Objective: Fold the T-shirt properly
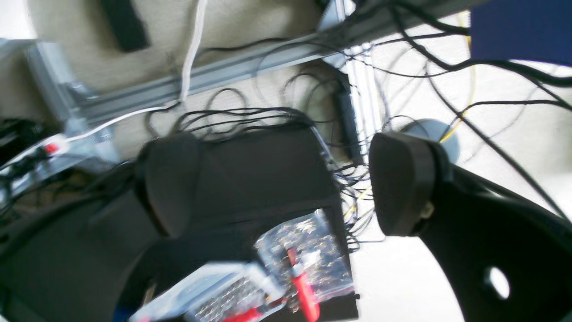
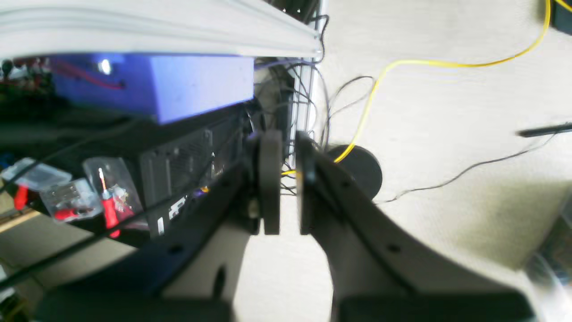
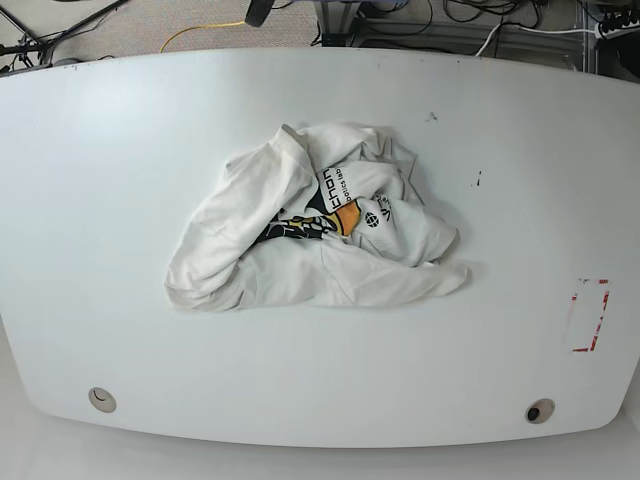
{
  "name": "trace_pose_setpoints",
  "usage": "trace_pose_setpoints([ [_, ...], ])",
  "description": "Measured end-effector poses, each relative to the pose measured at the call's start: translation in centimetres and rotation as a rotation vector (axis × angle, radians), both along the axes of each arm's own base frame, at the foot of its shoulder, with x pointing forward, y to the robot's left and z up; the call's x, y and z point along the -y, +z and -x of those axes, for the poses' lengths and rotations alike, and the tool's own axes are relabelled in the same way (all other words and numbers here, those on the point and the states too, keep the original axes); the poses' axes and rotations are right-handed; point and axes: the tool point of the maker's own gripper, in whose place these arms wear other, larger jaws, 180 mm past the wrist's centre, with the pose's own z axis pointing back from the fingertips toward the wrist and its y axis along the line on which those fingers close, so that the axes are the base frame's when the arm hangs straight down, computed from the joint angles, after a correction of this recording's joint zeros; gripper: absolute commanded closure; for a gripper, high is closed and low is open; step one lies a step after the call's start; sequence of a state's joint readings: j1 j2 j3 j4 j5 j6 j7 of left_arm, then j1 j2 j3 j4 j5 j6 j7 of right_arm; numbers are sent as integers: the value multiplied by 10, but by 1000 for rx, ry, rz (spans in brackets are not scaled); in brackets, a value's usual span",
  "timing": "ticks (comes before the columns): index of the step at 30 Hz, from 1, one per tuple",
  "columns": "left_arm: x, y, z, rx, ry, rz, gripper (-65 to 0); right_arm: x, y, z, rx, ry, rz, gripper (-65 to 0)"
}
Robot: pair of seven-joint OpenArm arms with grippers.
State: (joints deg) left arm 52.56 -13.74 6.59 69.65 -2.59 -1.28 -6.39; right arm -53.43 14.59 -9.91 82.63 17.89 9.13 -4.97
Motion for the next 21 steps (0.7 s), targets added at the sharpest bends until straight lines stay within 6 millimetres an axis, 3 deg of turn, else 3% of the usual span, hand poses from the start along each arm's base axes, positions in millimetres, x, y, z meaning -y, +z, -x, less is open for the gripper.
trace_pose_setpoints([
  [5,-29,33,-6,55,35,-64,-547,-2,26,3,28,25,-19,-49],
  [9,-38,61,-22,128,40,-82,-547,-9,50,-1,67,32,-46,-49],
  [16,-42,108,-59,263,44,-101,-562,-7,84,-19,140,12,-46,-49],
  [19,-40,124,-77,330,79,-108,-640,-5,104,-36,197,3,-51,-49],
  [21,-35,135,-89,377,99,-102,-650,-4,118,-49,244,-2,-51,-49],
])
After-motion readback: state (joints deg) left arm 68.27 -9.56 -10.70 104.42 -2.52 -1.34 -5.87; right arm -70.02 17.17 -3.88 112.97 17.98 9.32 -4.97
